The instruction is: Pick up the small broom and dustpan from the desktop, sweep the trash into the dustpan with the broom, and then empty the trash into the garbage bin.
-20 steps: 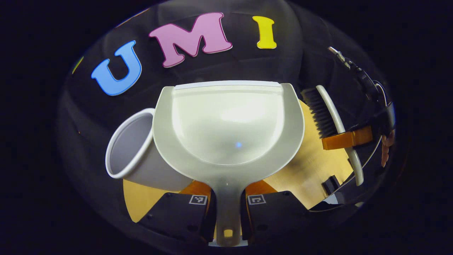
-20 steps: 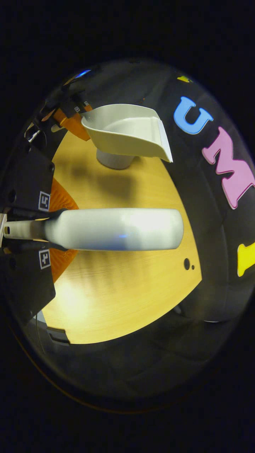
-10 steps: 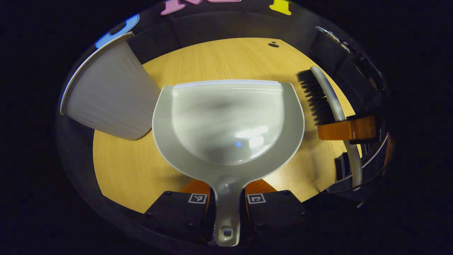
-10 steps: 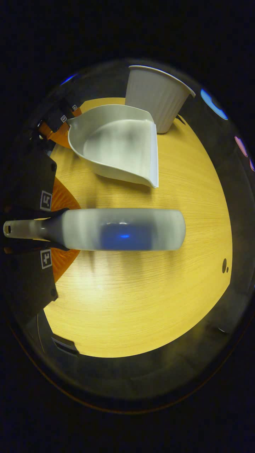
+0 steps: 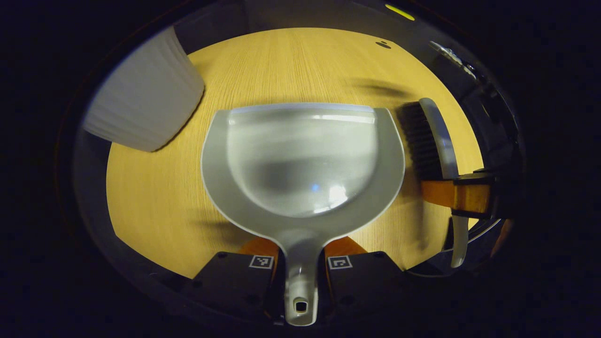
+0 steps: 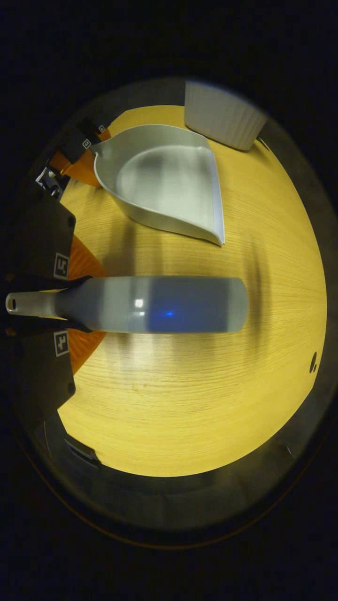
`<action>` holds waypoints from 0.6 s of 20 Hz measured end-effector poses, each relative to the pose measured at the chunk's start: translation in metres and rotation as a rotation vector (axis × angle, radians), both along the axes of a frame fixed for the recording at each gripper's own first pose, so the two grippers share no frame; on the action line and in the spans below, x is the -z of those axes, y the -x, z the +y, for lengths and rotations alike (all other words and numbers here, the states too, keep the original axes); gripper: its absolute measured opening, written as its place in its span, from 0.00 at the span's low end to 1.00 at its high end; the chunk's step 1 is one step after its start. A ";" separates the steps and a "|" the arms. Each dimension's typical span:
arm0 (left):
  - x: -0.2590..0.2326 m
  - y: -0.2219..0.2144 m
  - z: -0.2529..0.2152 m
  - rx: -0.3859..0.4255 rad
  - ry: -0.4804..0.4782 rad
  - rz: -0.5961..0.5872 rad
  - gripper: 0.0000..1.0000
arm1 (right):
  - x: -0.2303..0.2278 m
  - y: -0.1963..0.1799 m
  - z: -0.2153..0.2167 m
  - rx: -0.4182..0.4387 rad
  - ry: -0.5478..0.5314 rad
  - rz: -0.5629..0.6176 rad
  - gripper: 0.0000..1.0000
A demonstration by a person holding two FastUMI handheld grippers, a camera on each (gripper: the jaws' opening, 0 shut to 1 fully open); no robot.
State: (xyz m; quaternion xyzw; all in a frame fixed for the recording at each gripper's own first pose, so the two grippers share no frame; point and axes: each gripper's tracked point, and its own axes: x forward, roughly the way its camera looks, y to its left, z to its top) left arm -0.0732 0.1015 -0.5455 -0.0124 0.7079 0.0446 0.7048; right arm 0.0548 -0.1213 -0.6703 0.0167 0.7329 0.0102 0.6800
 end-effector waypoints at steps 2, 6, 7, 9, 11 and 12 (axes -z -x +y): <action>0.001 0.000 -0.001 -0.002 0.001 0.019 0.25 | -0.001 0.005 0.002 0.000 0.001 0.033 0.25; 0.002 -0.001 -0.003 0.010 -0.001 0.023 0.28 | -0.002 0.009 0.001 -0.012 -0.001 0.052 0.27; 0.003 0.000 -0.004 0.015 -0.001 0.031 0.28 | -0.001 0.011 0.001 -0.013 0.001 0.056 0.30; 0.002 0.002 -0.005 0.036 -0.010 0.058 0.30 | -0.002 0.015 0.000 -0.020 0.001 0.074 0.41; 0.001 0.003 -0.006 0.045 -0.016 0.081 0.53 | -0.003 0.019 0.000 -0.033 0.001 0.085 0.50; 0.002 0.005 -0.007 0.032 -0.011 0.087 0.66 | -0.002 0.019 0.000 -0.038 0.008 0.081 0.76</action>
